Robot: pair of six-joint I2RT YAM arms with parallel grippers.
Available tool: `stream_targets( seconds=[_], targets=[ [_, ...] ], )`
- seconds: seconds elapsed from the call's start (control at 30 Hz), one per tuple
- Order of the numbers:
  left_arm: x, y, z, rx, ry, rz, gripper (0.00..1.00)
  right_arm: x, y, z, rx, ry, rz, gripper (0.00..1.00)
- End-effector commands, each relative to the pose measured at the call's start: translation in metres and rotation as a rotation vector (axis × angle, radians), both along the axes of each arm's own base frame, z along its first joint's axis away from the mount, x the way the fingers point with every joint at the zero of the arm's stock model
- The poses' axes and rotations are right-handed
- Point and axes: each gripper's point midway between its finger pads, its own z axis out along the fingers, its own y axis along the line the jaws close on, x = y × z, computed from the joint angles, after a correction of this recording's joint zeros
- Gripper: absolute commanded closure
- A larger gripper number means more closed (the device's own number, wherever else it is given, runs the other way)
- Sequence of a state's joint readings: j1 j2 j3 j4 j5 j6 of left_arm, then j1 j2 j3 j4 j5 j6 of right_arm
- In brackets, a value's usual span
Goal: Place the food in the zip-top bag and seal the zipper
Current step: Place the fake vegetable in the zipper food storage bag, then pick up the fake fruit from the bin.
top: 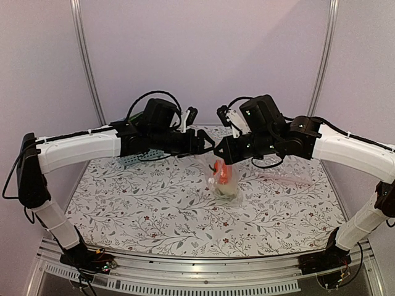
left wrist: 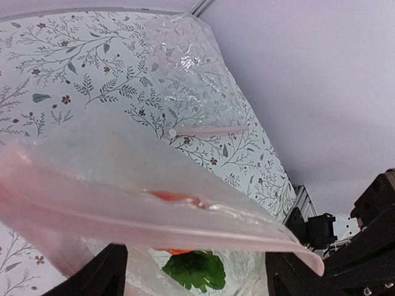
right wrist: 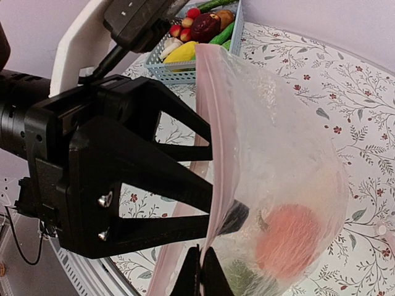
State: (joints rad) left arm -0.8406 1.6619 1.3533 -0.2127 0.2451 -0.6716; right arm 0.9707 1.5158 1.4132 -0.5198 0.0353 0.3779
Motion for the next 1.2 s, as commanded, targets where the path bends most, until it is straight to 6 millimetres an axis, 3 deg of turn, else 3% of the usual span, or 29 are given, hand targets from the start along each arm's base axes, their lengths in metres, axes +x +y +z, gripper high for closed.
stream_targets(
  seconds=[0.0, 0.2, 0.4, 0.53, 0.67, 0.83, 1.03, 1.17],
  targets=[
    [-0.005, 0.006, 0.009, 0.039, -0.046, -0.006, 0.22, -0.001, 0.000, 0.001, 0.010, -0.012, -0.006, 1.00],
    [-0.009, 0.008, 0.022, 0.024, -0.086, -0.030, 0.21, 0.000, 0.000, 0.001, 0.008, -0.014, -0.013, 1.00],
    [-0.028, 0.016, 0.064, -0.012, -0.216, -0.122, 0.19, 0.003, -0.006, 0.001, -0.001, -0.028, -0.040, 1.00],
    [-0.040, 0.041, 0.091, 0.020, -0.311, -0.127, 0.17, 0.004, -0.008, 0.002, 0.000, -0.034, -0.052, 1.00],
    [-0.048, 0.068, 0.101, 0.074, -0.406, -0.149, 0.07, 0.005, -0.008, 0.004, 0.008, -0.039, -0.054, 1.00],
    [-0.019, 0.120, 0.082, 0.235, -0.319, -0.067, 0.04, 0.004, -0.008, 0.005, 0.006, -0.040, -0.050, 1.00],
    [0.043, 0.193, 0.043, 0.374, -0.202, 0.151, 0.03, 0.004, -0.011, 0.005, 0.005, -0.044, -0.057, 1.00],
    [0.081, 0.229, 0.008, 0.511, -0.148, 0.260, 0.03, 0.003, -0.012, 0.005, 0.004, -0.044, -0.057, 1.00]
  ],
)
